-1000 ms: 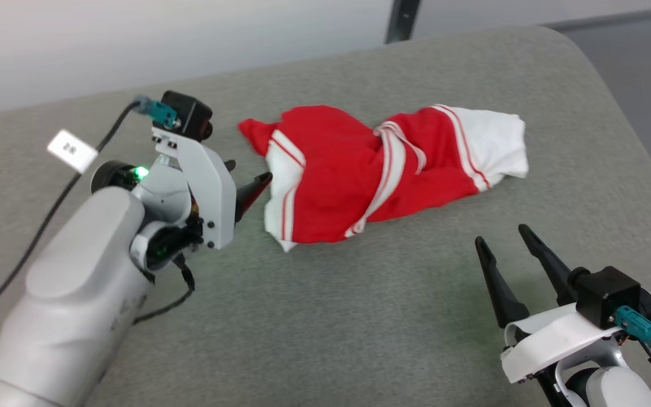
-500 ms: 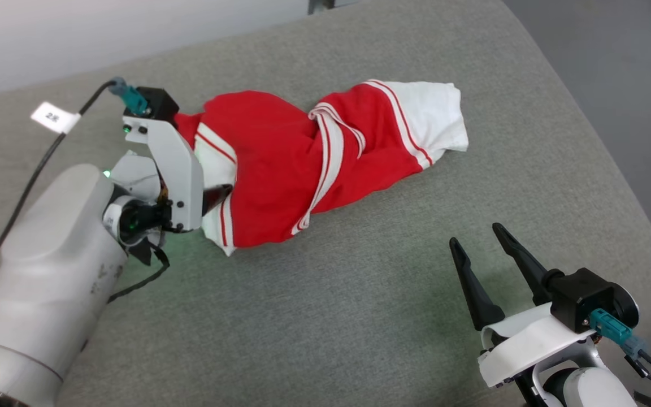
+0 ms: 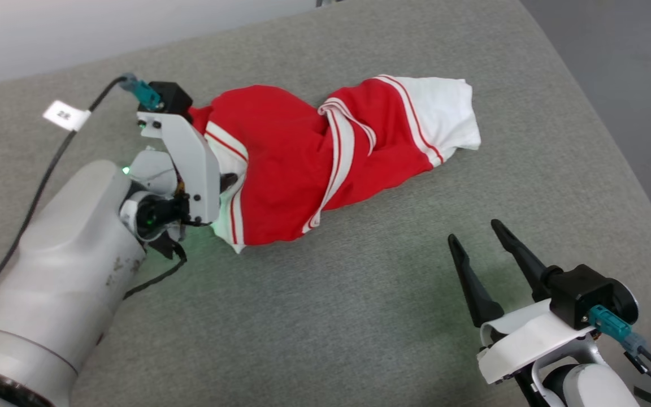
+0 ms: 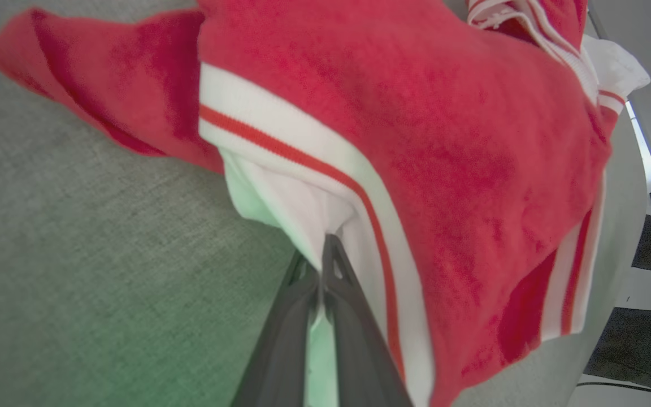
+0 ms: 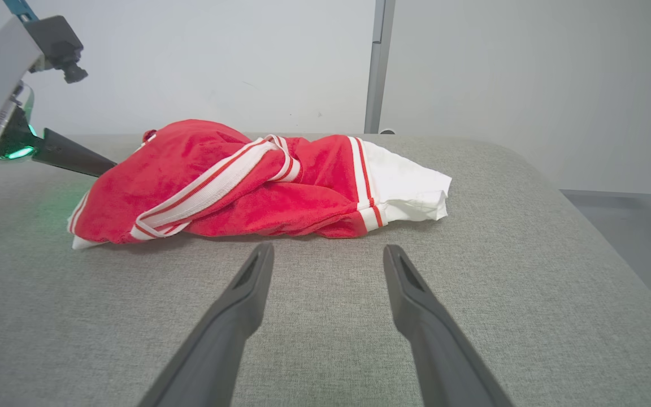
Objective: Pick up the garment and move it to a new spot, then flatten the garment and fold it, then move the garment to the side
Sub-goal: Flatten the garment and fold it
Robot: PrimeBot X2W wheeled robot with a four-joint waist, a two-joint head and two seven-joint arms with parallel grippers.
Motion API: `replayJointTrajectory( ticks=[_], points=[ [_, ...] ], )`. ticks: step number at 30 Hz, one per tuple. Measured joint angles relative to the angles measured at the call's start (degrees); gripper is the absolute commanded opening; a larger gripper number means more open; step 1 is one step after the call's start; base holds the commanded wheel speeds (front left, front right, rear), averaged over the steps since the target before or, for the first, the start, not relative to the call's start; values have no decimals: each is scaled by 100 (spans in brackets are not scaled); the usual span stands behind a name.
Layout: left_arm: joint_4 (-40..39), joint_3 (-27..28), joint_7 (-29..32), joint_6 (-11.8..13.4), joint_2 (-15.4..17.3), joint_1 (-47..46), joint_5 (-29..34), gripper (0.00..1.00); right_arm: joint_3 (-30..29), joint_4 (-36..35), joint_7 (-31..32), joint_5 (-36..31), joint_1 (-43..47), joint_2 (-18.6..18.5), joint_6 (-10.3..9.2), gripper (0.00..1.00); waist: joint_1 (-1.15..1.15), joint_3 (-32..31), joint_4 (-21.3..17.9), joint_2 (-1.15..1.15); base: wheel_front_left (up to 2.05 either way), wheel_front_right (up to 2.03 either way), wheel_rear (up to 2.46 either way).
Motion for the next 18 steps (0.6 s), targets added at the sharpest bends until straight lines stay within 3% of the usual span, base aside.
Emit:
replayJointTrajectory(
  ticks=[6,18],
  points=[
    [-121,-368,-258,0,108,-177,148,0,-118,-52,53,0,25,-15,0,100,0,-58,230,0,0,0,0],
    [-666,-722,-12,-1,1005,-621,94,0,-97,-155,232,0,130,-44,0,100,0,-333,914,0,0,0,0]
  ],
)
